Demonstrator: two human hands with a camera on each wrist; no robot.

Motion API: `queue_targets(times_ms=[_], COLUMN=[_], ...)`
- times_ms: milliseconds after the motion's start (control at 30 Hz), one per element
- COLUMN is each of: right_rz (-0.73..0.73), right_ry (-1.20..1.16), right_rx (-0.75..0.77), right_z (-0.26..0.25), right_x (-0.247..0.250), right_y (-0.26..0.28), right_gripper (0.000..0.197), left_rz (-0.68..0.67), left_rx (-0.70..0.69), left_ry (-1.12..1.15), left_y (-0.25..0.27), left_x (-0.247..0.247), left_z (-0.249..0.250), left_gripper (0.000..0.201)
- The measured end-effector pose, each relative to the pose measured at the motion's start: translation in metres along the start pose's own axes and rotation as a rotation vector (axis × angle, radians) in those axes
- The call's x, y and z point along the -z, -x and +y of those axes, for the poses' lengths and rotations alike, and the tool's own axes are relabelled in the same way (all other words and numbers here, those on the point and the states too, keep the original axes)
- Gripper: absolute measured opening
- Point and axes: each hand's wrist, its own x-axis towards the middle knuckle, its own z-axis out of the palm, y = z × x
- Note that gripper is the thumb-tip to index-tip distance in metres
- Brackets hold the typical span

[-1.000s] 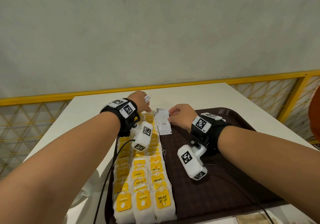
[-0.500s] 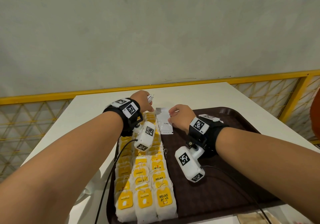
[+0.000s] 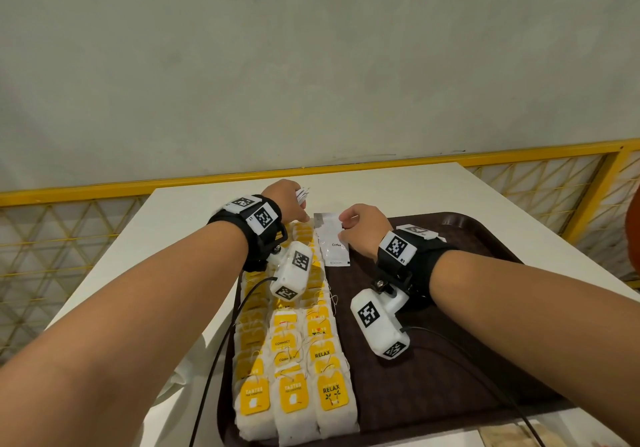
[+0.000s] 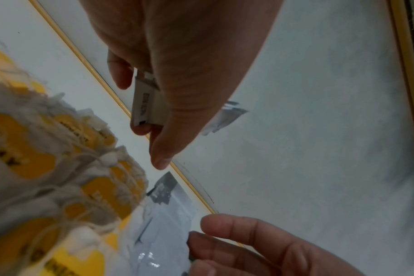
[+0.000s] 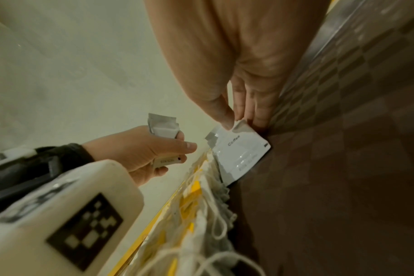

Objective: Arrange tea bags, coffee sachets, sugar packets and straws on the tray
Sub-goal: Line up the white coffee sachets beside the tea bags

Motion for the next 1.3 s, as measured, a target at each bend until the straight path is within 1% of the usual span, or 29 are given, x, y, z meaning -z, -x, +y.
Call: queue_targets(times_ms=[167, 300, 400, 533, 633, 700, 800, 933, 1000, 1067, 1300], right_rz=[0.025, -0.026, -0.03, -0.028, -0.026, -0.02, 0.0, 0.019, 0.014, 0.011, 0.004], right_ry=[0.039, 0.008, 0.022, 0.015, 0.0, -0.011, -0.031, -0.021, -0.023, -0.028, -0.025], right_rx=[-0.036, -0.072, -0.056, -0.024, -0.01, -0.01, -0.027, -0.022, -0.016, -0.011, -0.001], right_z=[0.0, 0.001, 0.003, 0.002, 0.0, 0.0, 0.002, 0.005, 0.004, 0.003, 0.003], right_x=[0.002, 0.003, 0.005, 0.007, 0.006, 0.006, 0.006, 0.007, 0.009, 0.009, 0.009], right_y=[0.001, 0.001, 0.0, -0.001, -0.001, -0.001, 0.0, 0.003, 0.004, 0.005, 0.002], right_gripper=[0.038, 0.042, 0.039, 0.033, 0.031, 0.031, 0.031, 0.033, 0.033, 0.032, 0.033], left_rz=[0.002, 0.007, 0.004, 0.0, 0.01, 0.016, 0.019, 0.013, 0.005, -0.008, -0.027], left_rx=[-0.002, 0.008, 0.009, 0.003, 0.005, 0.006, -0.002, -0.051, -0.065, -0.066, -0.031], left_ry=[0.016, 0.022, 0.025, 0.015, 0.021, 0.037, 0.073, 0.093, 0.082, 0.043, -0.074], left_y=[0.001, 0.0, -0.001, -0.002, -0.005, -0.008, -0.013, -0.018, -0.021, -0.024, -0.027], left_x=[0.001, 0.0, -0.001, -0.003, -0.003, -0.003, -0.003, -0.006, -0.009, -0.013, -0.019], left_z=[-0.001, -0.003, -0.004, -0.004, -0.004, -0.003, 0.0, 0.009, 0.014, 0.016, 0.015], left_gripper=[0.03, 0.029, 0.029, 0.021, 0.028, 0.028, 0.018, 0.007, 0.016, 0.02, 0.02])
